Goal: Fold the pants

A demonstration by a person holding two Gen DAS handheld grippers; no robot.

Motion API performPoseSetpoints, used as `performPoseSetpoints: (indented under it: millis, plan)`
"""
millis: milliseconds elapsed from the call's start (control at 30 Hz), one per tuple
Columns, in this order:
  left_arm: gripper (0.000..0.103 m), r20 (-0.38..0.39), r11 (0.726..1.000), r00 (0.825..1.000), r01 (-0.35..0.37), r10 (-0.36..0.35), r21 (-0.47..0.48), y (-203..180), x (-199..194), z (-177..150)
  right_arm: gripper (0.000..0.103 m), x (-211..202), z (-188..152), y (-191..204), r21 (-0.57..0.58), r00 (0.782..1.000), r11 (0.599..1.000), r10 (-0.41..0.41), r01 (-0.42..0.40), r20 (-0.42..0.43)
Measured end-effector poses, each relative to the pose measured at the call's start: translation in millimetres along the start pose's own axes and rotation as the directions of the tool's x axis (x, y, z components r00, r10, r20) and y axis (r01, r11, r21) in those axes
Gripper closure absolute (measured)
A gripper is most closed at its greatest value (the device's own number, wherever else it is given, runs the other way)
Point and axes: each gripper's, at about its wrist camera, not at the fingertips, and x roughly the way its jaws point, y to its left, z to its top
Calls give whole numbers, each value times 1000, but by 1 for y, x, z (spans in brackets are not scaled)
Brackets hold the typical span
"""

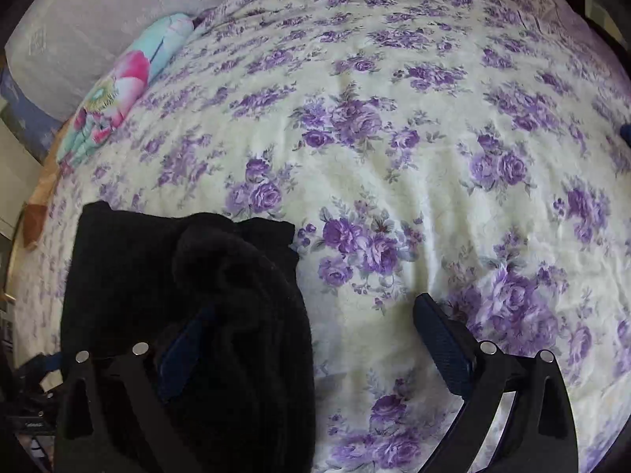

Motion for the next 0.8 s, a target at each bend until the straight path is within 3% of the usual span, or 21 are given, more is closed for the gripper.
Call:
performPoseSetpoints:
  millis: [67, 133, 233, 367, 467, 633, 800]
  plan:
    - [5, 27, 1000, 999, -23, 23, 7, 0, -8, 1, 4, -18, 1, 8, -39, 999, 999, -27, 28, 41]
    - [6, 94, 998, 994, -58, 55, 25, -4, -24, 0, 4, -46, 1, 14, -66, 994, 998, -1, 8, 110]
    - [6, 169, 1000, 985, -28, 29, -3, 3, -42, 3, 4, -69, -9, 22, -133, 991, 989, -49, 66, 126]
    - [6, 82, 995, 993, -85, 89, -50, 19, -17, 6, 4, -33, -38, 21, -229, 981, 954, -192, 193, 25]
    - [5, 57, 996, 996, -70, 74, -61, 24, -5, 4, 4, -24, -39, 6, -141, 991, 981, -135, 133, -5]
    - [6, 76, 994, 991, -105, 106, -27, 17, -15, 11, 4, -39, -38, 23, -219, 979, 954, -199, 203, 42]
    - [6, 99, 995, 991, -88, 91, -39, 19, -32, 15, 4, -57, -32, 35, -271, 971, 933, -226, 238, 75]
